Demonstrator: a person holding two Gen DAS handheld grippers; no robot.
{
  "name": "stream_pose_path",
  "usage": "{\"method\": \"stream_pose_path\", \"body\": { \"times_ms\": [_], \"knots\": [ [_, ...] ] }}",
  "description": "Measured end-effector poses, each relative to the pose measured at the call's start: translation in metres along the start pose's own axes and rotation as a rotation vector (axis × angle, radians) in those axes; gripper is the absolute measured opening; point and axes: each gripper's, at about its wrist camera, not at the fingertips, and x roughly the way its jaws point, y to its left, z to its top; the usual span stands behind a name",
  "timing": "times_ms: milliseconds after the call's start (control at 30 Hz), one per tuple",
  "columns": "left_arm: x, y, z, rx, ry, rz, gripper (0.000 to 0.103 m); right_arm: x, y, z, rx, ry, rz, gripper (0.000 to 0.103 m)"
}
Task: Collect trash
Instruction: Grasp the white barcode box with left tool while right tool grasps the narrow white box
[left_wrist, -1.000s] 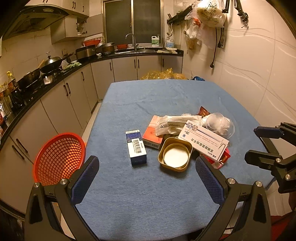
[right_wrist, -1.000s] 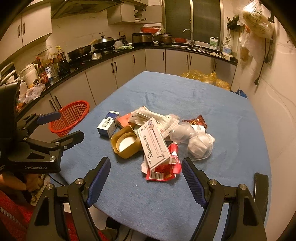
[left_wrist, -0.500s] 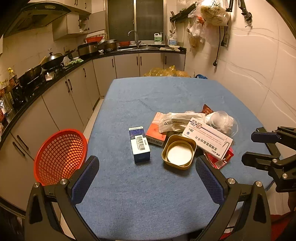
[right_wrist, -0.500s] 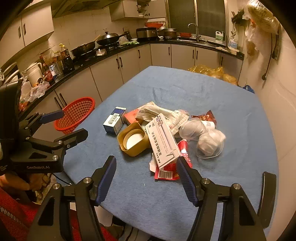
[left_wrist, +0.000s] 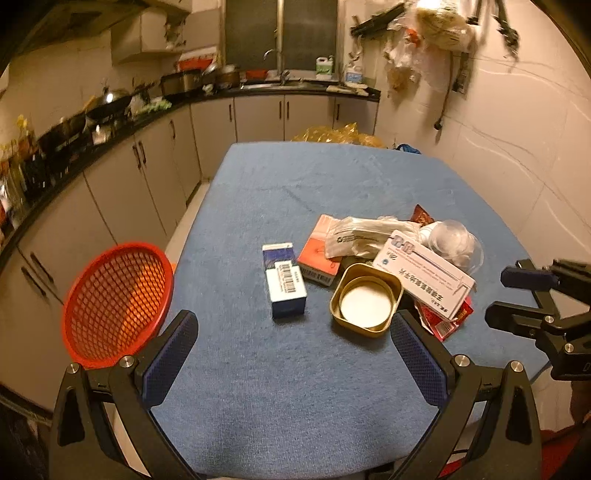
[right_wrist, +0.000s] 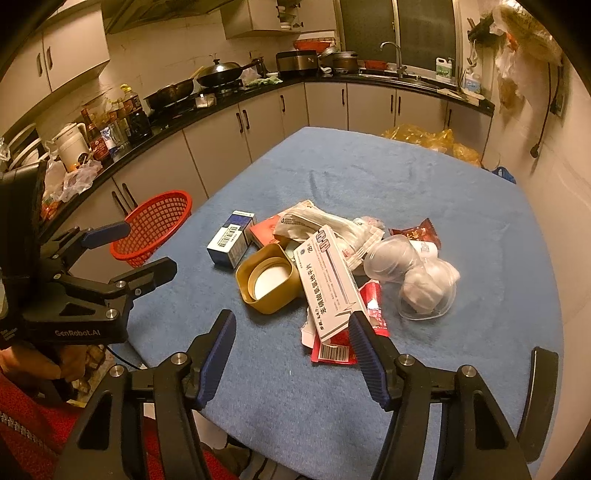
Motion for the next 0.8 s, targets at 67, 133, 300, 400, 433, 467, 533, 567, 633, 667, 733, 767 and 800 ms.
{"method": "stream_pose_path", "body": {
  "times_ms": [67,133,300,400,433,467,533,567,633,667,733,767,800],
  "knots": [
    [0.006,0.01,0.001,-0.041,0.024,-0.002,0.103,0.004,-0.003,0.001,0.013,0.011,0.011,0.06],
    [0.014,0.02,0.003,-0.093,0.057,-0.009,0.103,0.007,-0.007,0.001,0.024,0.022,0.025,0.052],
    [0.036,0.038,0.012,-0.187,0.122,-0.04,0.102,0.019,-0.017,0.006,0.06,0.051,0.062,0.044],
    [0.054,0.039,0.02,-0.205,0.173,-0.08,0.093,0.027,-0.023,0.013,0.071,0.06,0.084,0.04],
    [0.059,0.039,0.021,-0.211,0.19,-0.089,0.092,0.032,-0.026,0.016,0.079,0.068,0.092,0.038],
    [0.066,0.039,0.023,-0.22,0.211,-0.097,0.091,0.037,-0.03,0.019,0.091,0.078,0.098,0.038],
    [0.077,0.038,0.027,-0.238,0.236,-0.113,0.091,0.045,-0.036,0.026,0.106,0.092,0.098,0.038],
    [0.081,0.038,0.03,-0.244,0.244,-0.116,0.091,0.047,-0.039,0.028,0.105,0.093,0.091,0.038],
    [0.092,0.036,0.034,-0.248,0.269,-0.122,0.091,0.053,-0.044,0.034,0.106,0.1,0.079,0.038],
    [0.098,0.035,0.036,-0.244,0.281,-0.124,0.091,0.057,-0.046,0.036,0.106,0.105,0.08,0.038],
    [0.111,0.03,0.039,-0.223,0.311,-0.116,0.091,0.064,-0.051,0.038,0.109,0.125,0.076,0.038],
    [0.119,0.028,0.041,-0.214,0.332,-0.112,0.091,0.069,-0.053,0.038,0.114,0.142,0.082,0.038],
    [0.124,0.027,0.041,-0.214,0.345,-0.113,0.091,0.074,-0.055,0.039,0.117,0.159,0.094,0.038]
  ]
}}
